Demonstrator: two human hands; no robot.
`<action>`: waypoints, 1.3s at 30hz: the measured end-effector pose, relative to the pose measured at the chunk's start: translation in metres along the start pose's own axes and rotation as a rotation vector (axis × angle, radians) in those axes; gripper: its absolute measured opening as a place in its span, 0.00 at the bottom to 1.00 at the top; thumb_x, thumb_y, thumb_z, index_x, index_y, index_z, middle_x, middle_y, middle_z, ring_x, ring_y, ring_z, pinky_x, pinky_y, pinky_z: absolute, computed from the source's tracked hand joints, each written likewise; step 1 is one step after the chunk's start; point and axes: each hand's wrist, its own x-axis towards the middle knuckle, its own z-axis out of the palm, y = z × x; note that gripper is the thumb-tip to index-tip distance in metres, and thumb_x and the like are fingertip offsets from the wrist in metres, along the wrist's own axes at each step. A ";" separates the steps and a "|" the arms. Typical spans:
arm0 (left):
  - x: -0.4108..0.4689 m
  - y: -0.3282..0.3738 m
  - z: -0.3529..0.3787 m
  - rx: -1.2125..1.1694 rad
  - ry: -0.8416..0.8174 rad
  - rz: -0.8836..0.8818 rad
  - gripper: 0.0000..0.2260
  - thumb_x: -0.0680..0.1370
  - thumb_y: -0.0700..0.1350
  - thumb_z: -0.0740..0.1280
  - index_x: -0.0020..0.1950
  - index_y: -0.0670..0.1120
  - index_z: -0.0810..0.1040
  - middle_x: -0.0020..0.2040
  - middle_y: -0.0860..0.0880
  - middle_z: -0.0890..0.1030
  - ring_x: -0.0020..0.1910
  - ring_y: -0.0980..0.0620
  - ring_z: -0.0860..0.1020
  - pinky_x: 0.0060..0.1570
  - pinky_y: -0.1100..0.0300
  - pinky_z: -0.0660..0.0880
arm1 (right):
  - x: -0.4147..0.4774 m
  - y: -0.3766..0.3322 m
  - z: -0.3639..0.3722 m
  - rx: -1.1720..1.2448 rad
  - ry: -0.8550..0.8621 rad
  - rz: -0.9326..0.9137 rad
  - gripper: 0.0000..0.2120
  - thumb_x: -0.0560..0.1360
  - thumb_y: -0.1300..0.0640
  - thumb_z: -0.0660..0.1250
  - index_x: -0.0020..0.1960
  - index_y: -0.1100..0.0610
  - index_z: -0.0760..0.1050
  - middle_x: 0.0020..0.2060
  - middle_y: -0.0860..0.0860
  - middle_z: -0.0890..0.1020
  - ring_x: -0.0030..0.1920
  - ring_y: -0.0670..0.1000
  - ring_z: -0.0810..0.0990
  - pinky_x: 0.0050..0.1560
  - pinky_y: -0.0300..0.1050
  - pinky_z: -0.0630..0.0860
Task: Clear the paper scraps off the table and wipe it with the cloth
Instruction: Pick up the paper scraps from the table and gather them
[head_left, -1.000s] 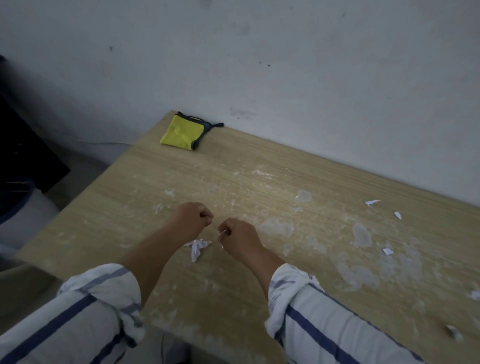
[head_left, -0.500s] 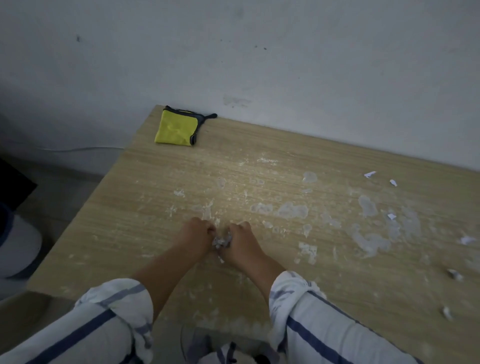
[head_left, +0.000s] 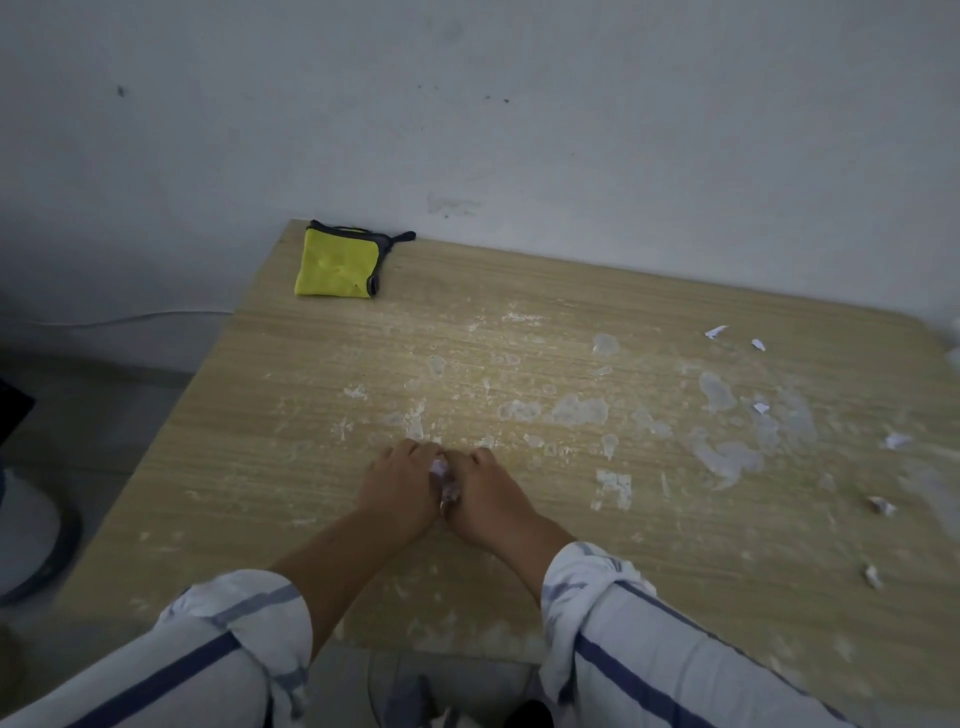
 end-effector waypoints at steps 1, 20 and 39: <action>0.000 0.001 0.000 0.014 0.011 -0.002 0.18 0.77 0.45 0.59 0.67 0.50 0.70 0.65 0.48 0.72 0.64 0.46 0.69 0.62 0.52 0.66 | -0.001 0.001 -0.002 0.007 0.006 -0.006 0.24 0.72 0.55 0.63 0.67 0.49 0.65 0.58 0.54 0.70 0.55 0.57 0.74 0.51 0.48 0.72; -0.016 0.102 0.097 0.356 -0.094 0.340 0.24 0.71 0.54 0.55 0.56 0.45 0.81 0.58 0.46 0.81 0.59 0.45 0.79 0.62 0.49 0.64 | -0.074 0.135 -0.045 -0.250 0.238 0.157 0.33 0.75 0.39 0.41 0.73 0.55 0.59 0.75 0.55 0.58 0.76 0.56 0.52 0.72 0.55 0.51; 0.009 0.286 0.198 0.332 -0.073 0.360 0.25 0.76 0.56 0.52 0.63 0.44 0.77 0.64 0.45 0.77 0.64 0.44 0.75 0.64 0.45 0.67 | -0.146 0.292 -0.134 -0.301 0.282 0.339 0.20 0.73 0.48 0.54 0.55 0.54 0.78 0.56 0.54 0.81 0.57 0.55 0.80 0.52 0.53 0.77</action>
